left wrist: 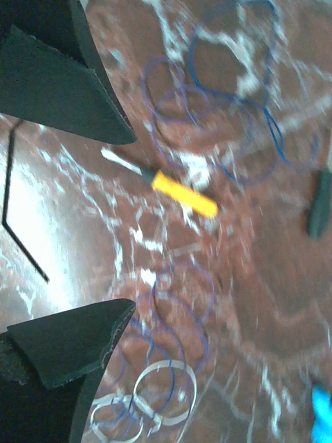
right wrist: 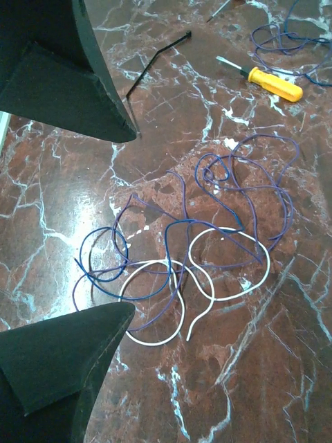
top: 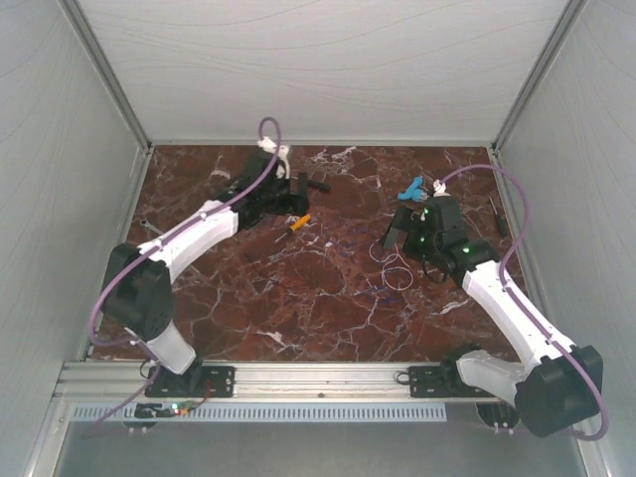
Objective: Zip-tie the wires
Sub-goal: Place the cable at the center of the board, then untie the cable at the center of the board.
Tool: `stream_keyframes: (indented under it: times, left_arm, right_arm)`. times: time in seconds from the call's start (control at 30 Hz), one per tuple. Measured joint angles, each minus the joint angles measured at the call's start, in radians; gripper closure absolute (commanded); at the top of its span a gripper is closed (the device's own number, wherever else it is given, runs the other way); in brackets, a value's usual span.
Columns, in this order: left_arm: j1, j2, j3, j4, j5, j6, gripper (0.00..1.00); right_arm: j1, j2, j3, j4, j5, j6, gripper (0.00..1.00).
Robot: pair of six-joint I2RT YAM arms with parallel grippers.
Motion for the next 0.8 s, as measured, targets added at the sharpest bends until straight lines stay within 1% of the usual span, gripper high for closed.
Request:
stream_keyframes:
  times: [0.13, 0.27, 0.4, 0.63, 0.8]
  left_arm:
    - [0.113, -0.03, -0.118, 0.04, -0.032, -0.038, 0.19]
    - [0.208, -0.023, -0.188, 0.08, -0.054, -0.069, 0.28]
    - [0.246, 0.026, -0.192, 0.144, -0.053, -0.082, 0.36]
    - [0.29, 0.17, -0.154, 0.203, -0.028, -0.082, 0.45]
    - [0.307, 0.235, -0.115, 0.22, -0.025, -0.083, 0.51]
  right_arm:
    - [0.0, -0.01, -0.034, 0.026, -0.029, 0.0, 0.02]
    - [0.0, -0.01, -0.061, 0.034, -0.052, 0.0, 0.02]
    - [0.0, -0.01, -0.069, 0.039, -0.068, -0.005, 0.02]
    - [0.0, -0.006, -0.086, 0.063, -0.086, -0.016, 0.02]
    - [0.0, 0.018, -0.09, 0.081, -0.1, -0.022, 0.02]
